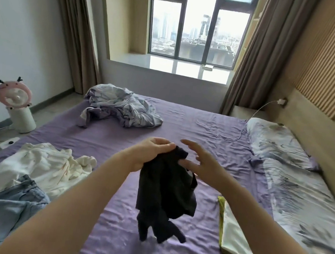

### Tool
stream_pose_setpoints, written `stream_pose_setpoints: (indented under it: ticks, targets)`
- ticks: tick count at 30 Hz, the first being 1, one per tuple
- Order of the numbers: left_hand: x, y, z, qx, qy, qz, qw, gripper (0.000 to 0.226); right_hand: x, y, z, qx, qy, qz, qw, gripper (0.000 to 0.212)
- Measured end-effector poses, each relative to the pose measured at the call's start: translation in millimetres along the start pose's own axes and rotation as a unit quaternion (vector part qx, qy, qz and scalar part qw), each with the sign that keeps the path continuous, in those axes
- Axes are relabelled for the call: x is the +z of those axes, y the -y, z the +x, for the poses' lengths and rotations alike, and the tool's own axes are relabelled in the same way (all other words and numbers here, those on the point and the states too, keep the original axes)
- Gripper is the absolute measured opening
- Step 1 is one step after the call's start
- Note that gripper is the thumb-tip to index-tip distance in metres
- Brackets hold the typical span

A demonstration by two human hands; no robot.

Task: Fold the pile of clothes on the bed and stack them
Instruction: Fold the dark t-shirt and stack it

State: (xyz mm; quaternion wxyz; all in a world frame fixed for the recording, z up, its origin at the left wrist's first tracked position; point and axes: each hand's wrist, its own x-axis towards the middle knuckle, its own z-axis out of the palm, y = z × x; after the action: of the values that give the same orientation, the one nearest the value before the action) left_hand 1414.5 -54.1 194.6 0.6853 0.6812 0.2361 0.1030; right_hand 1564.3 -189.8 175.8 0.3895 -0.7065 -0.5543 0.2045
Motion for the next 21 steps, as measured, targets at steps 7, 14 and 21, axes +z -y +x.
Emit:
stream_pose_setpoints:
  ticks: [7, 14, 21]
  targets:
    - [24, -56, -7, 0.062, 0.006, 0.161, 0.985, 0.017, -51, 15, -7, -0.005, -0.064, 0.033, 0.997, 0.018]
    - [30, -82, -8, 0.123, -0.1, 0.242, 0.957, 0.017, -78, 12, -16, 0.02, -0.067, 0.036, 0.997, 0.021]
    - [-22, -81, -14, 0.137, -0.188, 0.208, 0.95, 0.013, -100, -21, -39, 0.068, -0.062, 0.143, 0.985, 0.019]
